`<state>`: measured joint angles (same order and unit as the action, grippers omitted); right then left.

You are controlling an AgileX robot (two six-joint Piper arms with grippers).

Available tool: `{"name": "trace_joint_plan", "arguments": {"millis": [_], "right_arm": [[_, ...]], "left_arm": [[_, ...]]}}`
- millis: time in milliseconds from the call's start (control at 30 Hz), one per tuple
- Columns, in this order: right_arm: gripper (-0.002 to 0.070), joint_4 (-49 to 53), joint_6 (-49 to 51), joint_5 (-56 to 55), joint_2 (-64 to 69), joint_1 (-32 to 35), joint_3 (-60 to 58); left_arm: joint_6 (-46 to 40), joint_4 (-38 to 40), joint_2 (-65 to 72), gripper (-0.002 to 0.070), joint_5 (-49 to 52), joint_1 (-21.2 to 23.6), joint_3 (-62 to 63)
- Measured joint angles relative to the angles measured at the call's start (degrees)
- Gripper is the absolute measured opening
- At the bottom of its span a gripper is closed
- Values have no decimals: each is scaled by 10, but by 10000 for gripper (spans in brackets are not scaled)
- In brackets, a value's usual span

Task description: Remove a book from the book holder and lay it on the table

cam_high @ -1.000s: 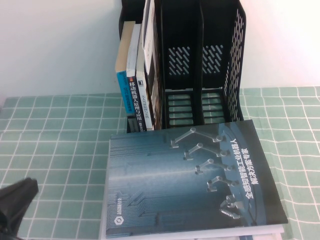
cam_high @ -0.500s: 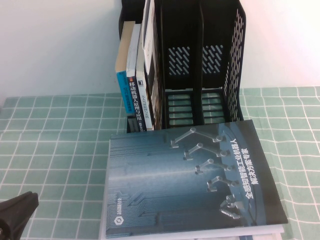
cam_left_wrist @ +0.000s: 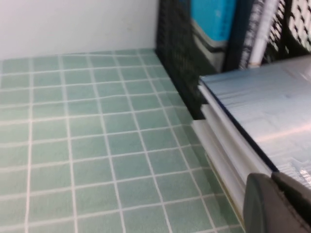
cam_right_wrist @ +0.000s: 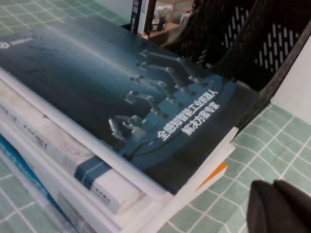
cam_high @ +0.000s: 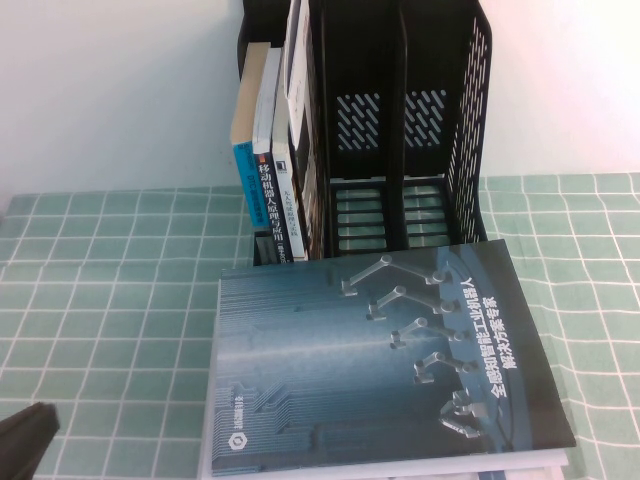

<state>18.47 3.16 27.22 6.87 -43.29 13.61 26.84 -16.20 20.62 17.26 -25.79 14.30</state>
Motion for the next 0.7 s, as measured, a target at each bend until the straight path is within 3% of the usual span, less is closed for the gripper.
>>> {"name": "trace_joint_plan", "arguments": {"millis": [167, 400, 500, 700], "right_arm": [[3, 0, 0, 0, 0, 0, 0], [2, 0, 0, 2, -1, 0, 0], [2, 0, 0, 4, -1, 0, 0], [2, 0, 0, 7, -1, 0, 0]], "left_arm": [[-21, 45, -101, -3, 0, 67, -53], [-137, 118, -211, -3, -2, 159, -138], [-177, 162, -213, -3, 24, 178, -155], [-233, 177, -214, -2, 25, 191, -155]]}}
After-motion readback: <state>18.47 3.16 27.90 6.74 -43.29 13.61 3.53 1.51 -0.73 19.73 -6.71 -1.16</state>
